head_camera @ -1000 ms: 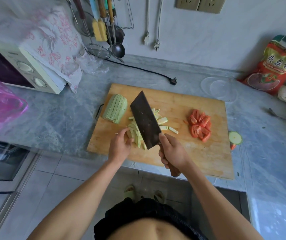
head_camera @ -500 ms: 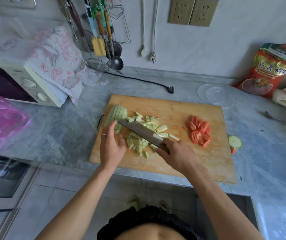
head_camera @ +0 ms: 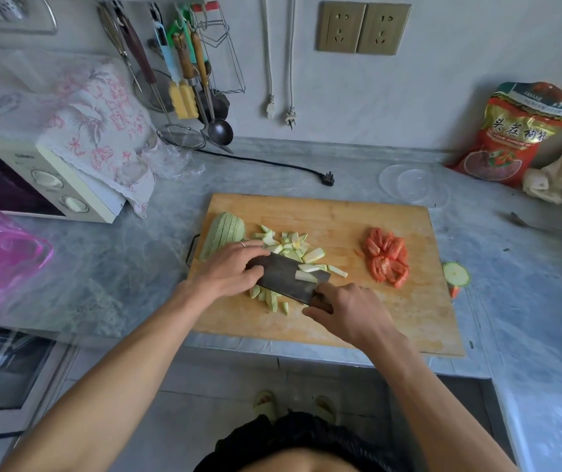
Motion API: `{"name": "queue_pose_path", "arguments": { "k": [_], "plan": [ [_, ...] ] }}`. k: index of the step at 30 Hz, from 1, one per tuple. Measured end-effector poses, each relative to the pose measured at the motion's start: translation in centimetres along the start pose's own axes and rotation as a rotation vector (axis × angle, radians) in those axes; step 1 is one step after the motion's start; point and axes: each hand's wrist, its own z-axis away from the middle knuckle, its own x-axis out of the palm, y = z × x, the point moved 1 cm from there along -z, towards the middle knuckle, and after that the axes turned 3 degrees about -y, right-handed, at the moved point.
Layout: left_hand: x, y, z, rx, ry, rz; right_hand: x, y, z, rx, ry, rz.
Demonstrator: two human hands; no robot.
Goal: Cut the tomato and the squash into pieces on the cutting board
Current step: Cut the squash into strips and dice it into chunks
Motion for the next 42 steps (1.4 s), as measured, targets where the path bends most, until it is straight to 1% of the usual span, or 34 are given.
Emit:
{"name": "queue_pose_path", "arguments": {
  "k": [2,3,5,7,8,13,15,18,20,22,23,25,27,29,31,34,35,36,37,38,40,42],
  "plan": [
    [0.1,0.9,-0.4,0.09,0.055,-0.002,0.0,-0.2,-0.1,-0.012,-0.005,0.007],
    [0.2,1.6,-0.7,0.131,0.045,0.009,-0.1,-0.2,-0.1,-0.022,-0.003,0.013],
    [0.8,2.6,-1.7,0.183,-0.04,0.019,-0.2,-0.4,-0.1,-0.053,0.007,0.034],
    [1.3,3.4,-2.8,0.192,-0.142,0.007,-0.4,-0.5,-0.1,-0.088,0.017,0.054],
    [1.5,3.6,-3.3,0.19,-0.155,0.006,-0.3,-0.5,0.0,-0.101,0.02,0.062],
    [1.8,2.9,-5.0,0.08,0.018,0.022,0.3,0.1,0.3,-0.131,0.029,0.067],
    [1.8,3.1,-4.7,0.079,0.047,0.047,0.5,0.4,0.5,-0.115,0.031,0.053],
    [1.3,3.4,-4.0,0.129,0.097,0.056,0.5,0.7,0.7,-0.095,0.033,0.051],
    [1.0,3.6,-3.6,0.163,0.025,0.046,0.4,0.6,0.6,-0.092,0.031,0.041],
    [1.0,3.5,-3.9,0.148,-0.104,-0.074,0.2,0.6,0.5,-0.092,0.029,0.039],
    [1.2,3.3,-4.0,0.12,-0.144,-0.139,0.1,0.4,0.4,-0.096,0.025,0.041],
    [1.2,2.6,-4.3,0.049,-0.146,-0.168,0.0,0.2,0.5,-0.099,0.025,0.049],
    [0.9,2.2,-4.3,0.002,-0.076,-0.08,-0.2,0.1,0.7,-0.074,0.024,0.037],
    [0.2,2.2,-3.7,0.001,0.039,0.017,-0.4,0.3,1.0,-0.021,0.015,-0.01],
    [-1.0,2.2,-2.7,0.0,0.224,0.109,-0.5,0.4,1.2,0.033,0.012,-0.114],
    [-2.3,2.0,-0.6,-0.045,0.615,0.277,-0.5,0.3,1.4,0.139,0.041,-0.382],
    [-2.2,2.0,0.0,-0.077,0.716,0.329,-0.3,0.3,1.3,0.17,0.062,-0.486],
    [-1.7,2.0,0.5,-0.108,0.771,0.369,-0.2,0.4,1.2,0.196,0.087,-0.593],
    [-1.1,1.7,1.1,-0.136,0.777,0.392,-0.2,0.2,1.0,0.208,0.111,-0.693],
    [0.1,1.5,1.4,-0.153,0.731,0.402,-0.1,0.1,0.8,0.227,0.135,-0.78],
    [2.9,0.9,1.8,-0.165,0.585,0.4,0.0,-0.2,0.6,0.262,0.187,-0.873],
    [5.8,0.3,1.9,-0.183,0.432,0.364,0.3,0.0,0.8,0.295,0.256,-0.883]
  ]
}}
